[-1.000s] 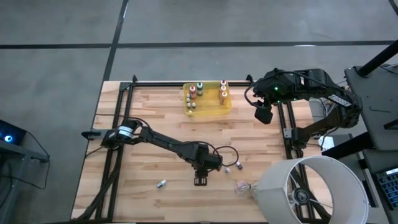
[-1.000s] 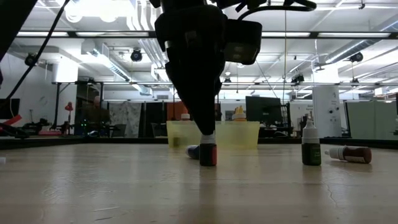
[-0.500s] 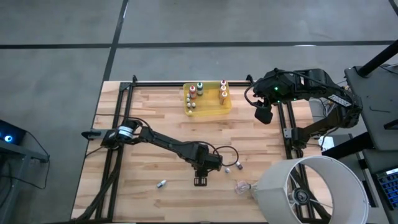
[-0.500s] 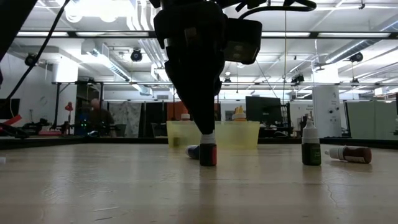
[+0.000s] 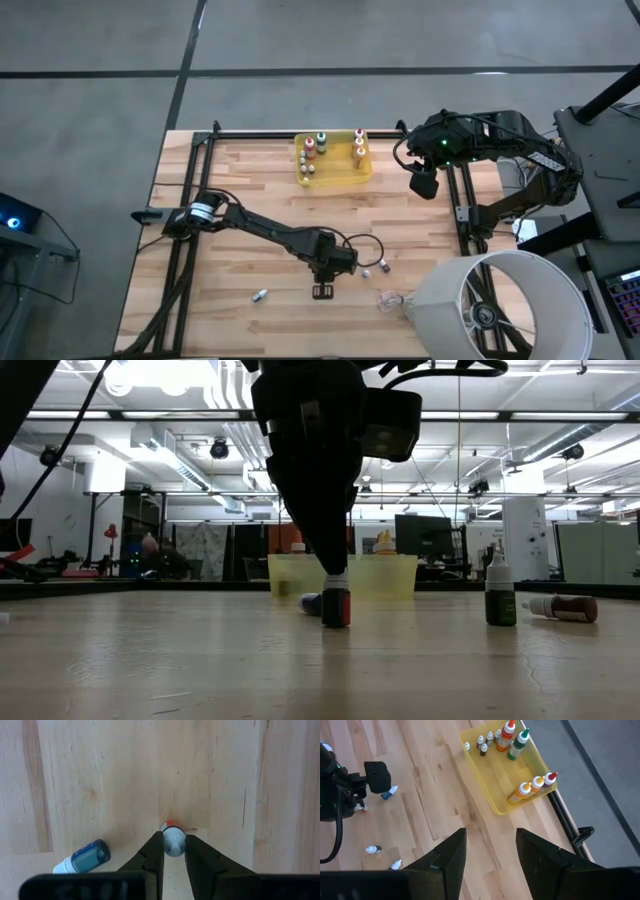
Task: Pick & Place food coloring
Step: Put the small red food coloring bottle into the yellow bin
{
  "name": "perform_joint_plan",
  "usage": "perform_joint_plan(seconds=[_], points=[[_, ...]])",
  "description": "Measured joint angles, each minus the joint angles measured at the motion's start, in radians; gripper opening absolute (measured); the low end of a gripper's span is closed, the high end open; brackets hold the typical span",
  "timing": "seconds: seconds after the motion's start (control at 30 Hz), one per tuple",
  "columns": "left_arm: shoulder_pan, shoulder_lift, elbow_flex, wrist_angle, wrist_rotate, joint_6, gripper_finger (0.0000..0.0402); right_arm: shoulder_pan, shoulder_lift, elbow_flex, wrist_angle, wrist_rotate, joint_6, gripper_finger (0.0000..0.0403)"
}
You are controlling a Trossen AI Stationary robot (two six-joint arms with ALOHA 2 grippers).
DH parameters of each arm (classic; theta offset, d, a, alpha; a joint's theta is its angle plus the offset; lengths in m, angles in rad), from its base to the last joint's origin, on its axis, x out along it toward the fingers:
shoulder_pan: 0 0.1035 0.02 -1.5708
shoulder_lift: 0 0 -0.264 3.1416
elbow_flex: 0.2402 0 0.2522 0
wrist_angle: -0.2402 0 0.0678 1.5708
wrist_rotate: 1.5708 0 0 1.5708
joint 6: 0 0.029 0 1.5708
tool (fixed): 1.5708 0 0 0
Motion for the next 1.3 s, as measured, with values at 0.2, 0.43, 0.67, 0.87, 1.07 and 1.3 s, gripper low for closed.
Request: perform_joint_plan(seconds=[0.2,0.43,0.67,0.87,1.07,1.3], points=[[0.007,0.000,0.004,-0.003,0.000,-0.003,0.0040,0.000,0.000,0.000,0.000,0.000,-0.003,0.0164],[0.035,-0.008,0.035,-0.049,-0.014,0.018,0.0040,0.000,0.000,0.000,0.000,0.000,-0.003,0.0164],[0.079,-0.019,0.092,-0.121,-0.028,0.056,0.0040,0.000,0.000,0.000,0.000,0.000,-0.004,0.0164],[0.125,-0.019,0.159,-0.179,-0.061,0.104,0.0039,0.000,0.000,0.000,-0.001,-0.001,-0.004,0.0164],[0.191,-0.019,0.230,-0.264,-0.086,0.149,0.0039,0.000,0.000,0.000,-0.002,0.000,-0.014,0.0164],[0.285,-0.019,0.309,-0.320,-0.106,0.207,0.0039,0.000,0.000,0.000,-0.002,-0.001,-0.012,0.0164]])
